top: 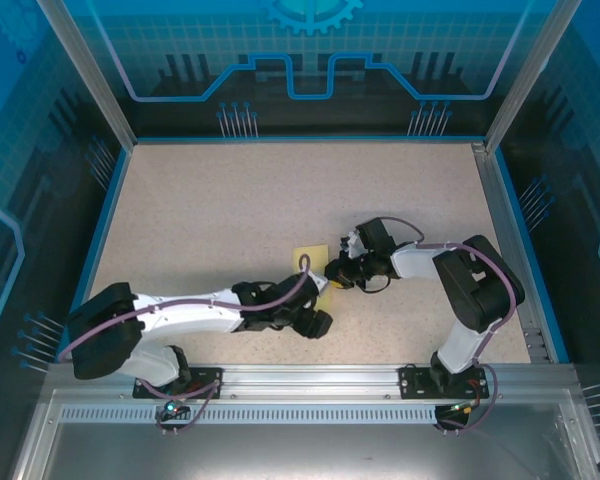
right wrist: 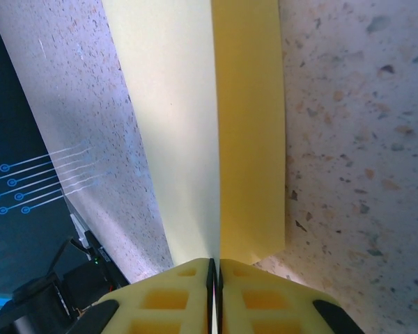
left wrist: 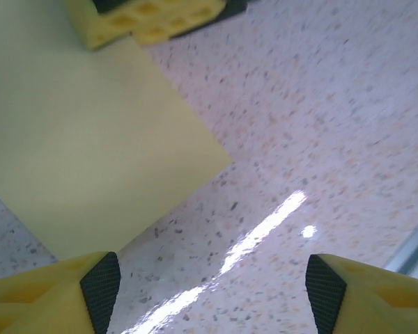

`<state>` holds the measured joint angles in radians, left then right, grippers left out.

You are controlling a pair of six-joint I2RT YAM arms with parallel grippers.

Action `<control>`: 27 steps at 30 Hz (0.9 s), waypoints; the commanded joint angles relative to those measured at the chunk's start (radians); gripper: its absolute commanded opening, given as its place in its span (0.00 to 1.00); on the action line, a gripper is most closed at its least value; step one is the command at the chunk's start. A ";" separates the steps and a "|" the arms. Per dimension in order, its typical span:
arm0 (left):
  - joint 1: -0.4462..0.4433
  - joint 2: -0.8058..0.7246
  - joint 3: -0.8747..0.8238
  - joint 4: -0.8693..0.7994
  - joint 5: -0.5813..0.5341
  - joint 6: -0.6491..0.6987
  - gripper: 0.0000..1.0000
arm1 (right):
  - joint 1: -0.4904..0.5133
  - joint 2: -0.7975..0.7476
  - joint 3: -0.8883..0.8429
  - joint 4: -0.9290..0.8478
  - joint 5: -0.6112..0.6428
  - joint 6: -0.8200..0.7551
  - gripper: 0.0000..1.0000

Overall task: Fold a paper plane with a square sheet of paper (pick it up from the middle)
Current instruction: Third fold the triangle at the center of the table.

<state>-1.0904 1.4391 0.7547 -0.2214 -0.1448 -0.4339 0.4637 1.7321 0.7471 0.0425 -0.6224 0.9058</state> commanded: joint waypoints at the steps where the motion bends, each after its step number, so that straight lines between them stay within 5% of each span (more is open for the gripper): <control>1: -0.049 0.077 0.059 -0.064 -0.189 0.068 0.76 | -0.016 -0.010 0.009 -0.003 -0.031 0.025 0.12; 15: -0.083 0.292 0.251 -0.126 -0.335 0.134 0.75 | -0.017 0.001 0.021 -0.006 -0.038 0.025 0.14; 27: -0.084 0.253 0.235 -0.151 -0.389 0.129 0.37 | -0.022 0.003 0.032 -0.035 -0.030 0.007 0.15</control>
<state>-1.1675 1.7256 0.9924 -0.3462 -0.4953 -0.3061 0.4633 1.7321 0.7494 0.0372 -0.6369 0.9199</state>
